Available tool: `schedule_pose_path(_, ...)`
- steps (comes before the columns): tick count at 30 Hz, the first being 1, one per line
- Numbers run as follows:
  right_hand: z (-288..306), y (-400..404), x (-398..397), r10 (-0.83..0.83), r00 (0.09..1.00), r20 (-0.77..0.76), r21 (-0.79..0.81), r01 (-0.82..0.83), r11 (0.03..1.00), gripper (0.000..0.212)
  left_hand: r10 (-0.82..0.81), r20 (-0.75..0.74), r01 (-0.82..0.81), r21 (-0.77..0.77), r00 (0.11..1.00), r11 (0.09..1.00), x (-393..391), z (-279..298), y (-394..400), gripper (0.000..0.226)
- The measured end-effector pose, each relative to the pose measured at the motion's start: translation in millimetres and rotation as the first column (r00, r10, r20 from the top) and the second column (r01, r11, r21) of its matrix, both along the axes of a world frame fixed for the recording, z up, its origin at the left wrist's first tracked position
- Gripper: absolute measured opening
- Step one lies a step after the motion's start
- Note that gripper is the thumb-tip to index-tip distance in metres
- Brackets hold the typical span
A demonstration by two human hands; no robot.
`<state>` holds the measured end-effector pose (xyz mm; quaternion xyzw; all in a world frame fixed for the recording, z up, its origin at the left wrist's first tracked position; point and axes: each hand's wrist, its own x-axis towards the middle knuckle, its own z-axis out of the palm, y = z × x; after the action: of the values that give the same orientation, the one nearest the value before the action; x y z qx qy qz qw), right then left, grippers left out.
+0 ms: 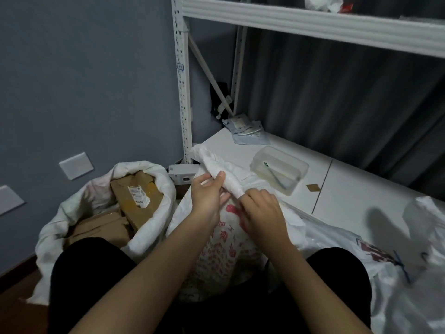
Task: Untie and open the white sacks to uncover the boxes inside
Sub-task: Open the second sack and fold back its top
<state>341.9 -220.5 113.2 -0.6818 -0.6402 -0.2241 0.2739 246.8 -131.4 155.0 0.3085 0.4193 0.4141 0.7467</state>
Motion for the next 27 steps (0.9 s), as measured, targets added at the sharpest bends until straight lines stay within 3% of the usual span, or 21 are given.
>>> schedule_pose_path(1,0.4,0.1,-0.8,0.008,0.999,-0.048,-0.028,-0.009,1.0,0.024,0.022,-0.005,-0.022,0.008,1.0,1.0,-1.2,0.0,0.8,0.03)
schedule_pose_path(2,5.9,-0.8,-2.7,-0.002,0.981,-0.195,-0.051,-0.008,0.999,0.026,0.025,-0.008,-0.025,0.025,1.0,0.999,-2.1,0.4,1.6,0.025)
schedule_pose_path(4,22.1,-3.6,-8.3,-0.031,0.815,-0.579,-0.076,-0.016,0.997,0.028,-0.004,-0.025,0.006,0.056,1.0,0.998,-2.5,0.8,3.7,0.017)
schedule_pose_path(7,34.8,4.3,-5.3,-0.128,0.63,-0.766,-0.147,0.022,0.989,0.033,-0.085,-0.001,0.085,0.043,0.996,0.995,-3.2,-1.3,2.5,0.012)
schedule_pose_path(9,32.7,9.1,-4.8,-0.12,0.651,-0.75,-0.14,0.021,0.99,0.017,-0.133,0.007,0.133,0.034,0.991,0.991,-5.8,-4.9,2.5,0.018)
schedule_pose_path(10,30.7,9.9,-6.2,-0.115,0.715,-0.689,-0.13,0.034,0.991,0.01,-0.137,-0.001,0.137,0.032,0.991,0.99,-7.8,-7.4,3.5,0.026)
schedule_pose_path(13,15.0,8.5,-11.0,-0.065,0.965,-0.255,-0.068,0.05,0.996,0.018,-0.06,-0.029,0.06,0.0,0.998,0.998,-13.1,-12.4,9.3,0.042)
schedule_pose_path(15,4.2,8.0,-11.2,0.036,0.999,-0.017,-0.073,-0.037,0.997,0.026,-0.029,-0.066,0.028,-0.021,0.997,0.999,-14.9,-13.8,12.8,0.039)
schedule_pose_path(16,4.7,7.1,-11.4,0.079,0.997,-0.025,-0.106,-0.081,0.991,0.023,-0.034,-0.082,0.033,-0.017,0.996,0.999,-15.9,-14.6,13.4,0.035)
schedule_pose_path(18,16.8,5.3,-11.8,0.058,0.951,-0.302,-0.147,-0.107,0.983,0.015,-0.064,-0.088,0.064,-0.004,0.994,0.998,-18.1,-16.0,13.5,0.028)
schedule_pose_path(20,31.6,5.0,-13.6,-0.038,0.693,-0.72,-0.18,-0.133,0.975,0.024,-0.11,-0.066,0.11,-0.011,0.992,0.994,-20.0,-16.1,10.9,0.025)
schedule_pose_path(22,35.6,12.0,-11.8,-0.152,0.481,-0.863,-0.221,-0.089,0.971,0.029,-0.168,-0.052,0.167,-0.024,0.984,0.986,-20.3,-16.4,6.4,0.021)
schedule_pose_path(23,35.0,15.3,-12.4,-0.206,0.451,-0.868,-0.262,-0.066,0.963,0.03,-0.2,-0.062,0.199,-0.025,0.978,0.98,-20.7,-16.5,4.3,0.017)
schedule_pose_path(27,16.4,19.0,-16.5,-0.208,0.576,-0.79,-0.206,0.069,0.976,0.015,-0.251,-0.247,0.274,0.064,0.936,0.96,-30.8,-19.6,8.5,0.015)
